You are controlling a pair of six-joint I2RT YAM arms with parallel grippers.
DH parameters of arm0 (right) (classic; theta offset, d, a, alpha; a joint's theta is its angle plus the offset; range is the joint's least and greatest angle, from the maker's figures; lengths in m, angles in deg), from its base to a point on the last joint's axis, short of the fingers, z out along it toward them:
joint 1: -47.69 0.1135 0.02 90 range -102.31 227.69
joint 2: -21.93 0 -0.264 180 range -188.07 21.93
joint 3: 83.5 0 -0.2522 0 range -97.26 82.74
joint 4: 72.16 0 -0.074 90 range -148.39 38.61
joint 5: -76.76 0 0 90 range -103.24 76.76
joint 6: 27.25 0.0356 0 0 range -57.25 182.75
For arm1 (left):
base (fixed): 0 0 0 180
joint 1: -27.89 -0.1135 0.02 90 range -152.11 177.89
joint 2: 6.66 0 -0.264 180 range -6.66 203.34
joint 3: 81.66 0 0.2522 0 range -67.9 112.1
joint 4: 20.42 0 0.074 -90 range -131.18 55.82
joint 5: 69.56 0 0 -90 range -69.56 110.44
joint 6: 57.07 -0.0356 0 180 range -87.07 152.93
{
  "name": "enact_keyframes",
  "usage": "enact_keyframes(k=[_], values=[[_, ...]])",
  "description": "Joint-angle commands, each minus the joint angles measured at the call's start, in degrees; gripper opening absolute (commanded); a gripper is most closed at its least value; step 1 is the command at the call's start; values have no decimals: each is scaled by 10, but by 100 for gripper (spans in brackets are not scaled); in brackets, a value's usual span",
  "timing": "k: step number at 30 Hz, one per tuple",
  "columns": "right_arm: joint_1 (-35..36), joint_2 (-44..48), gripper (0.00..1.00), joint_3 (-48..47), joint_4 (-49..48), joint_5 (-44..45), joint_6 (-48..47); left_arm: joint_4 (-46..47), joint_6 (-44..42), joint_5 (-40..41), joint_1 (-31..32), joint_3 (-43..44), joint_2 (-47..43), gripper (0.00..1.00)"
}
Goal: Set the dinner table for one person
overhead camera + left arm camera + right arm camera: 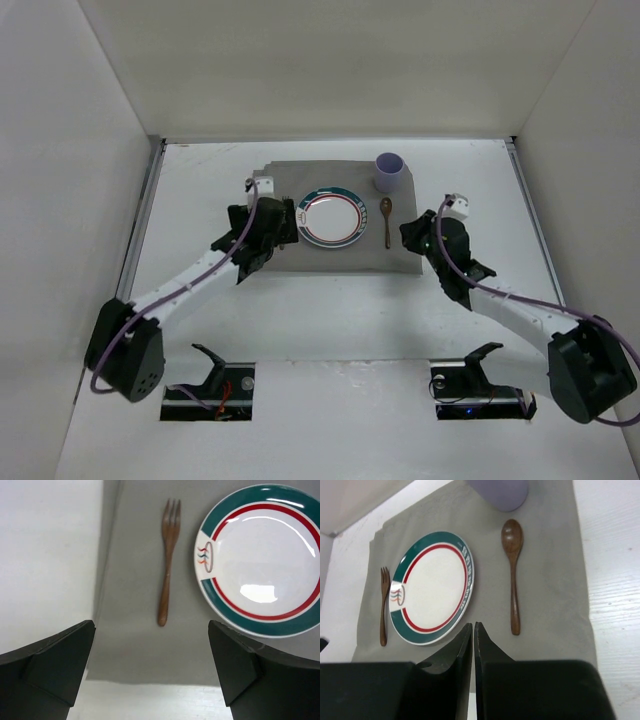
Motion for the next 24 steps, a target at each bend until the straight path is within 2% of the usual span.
enact_keyframes(k=[1,4,8,12,17,24], values=[[-33,38,10,25,-44,10,29,6,35,30,-11,-63,-97,100],[-70,76,13,53,-54,2,57,-2,57,40,-26,-109,-170,100],[-113,112,23,90,-78,1,87,-21,123,53,-76,-181,-261,100],[-121,95,37,91,-86,-2,93,-23,207,16,-149,-252,-320,100],[-120,58,44,83,-89,-2,92,-29,255,-37,-229,-284,-327,100],[-120,48,47,80,-95,-2,90,-44,275,-51,-235,-270,-277,100]])
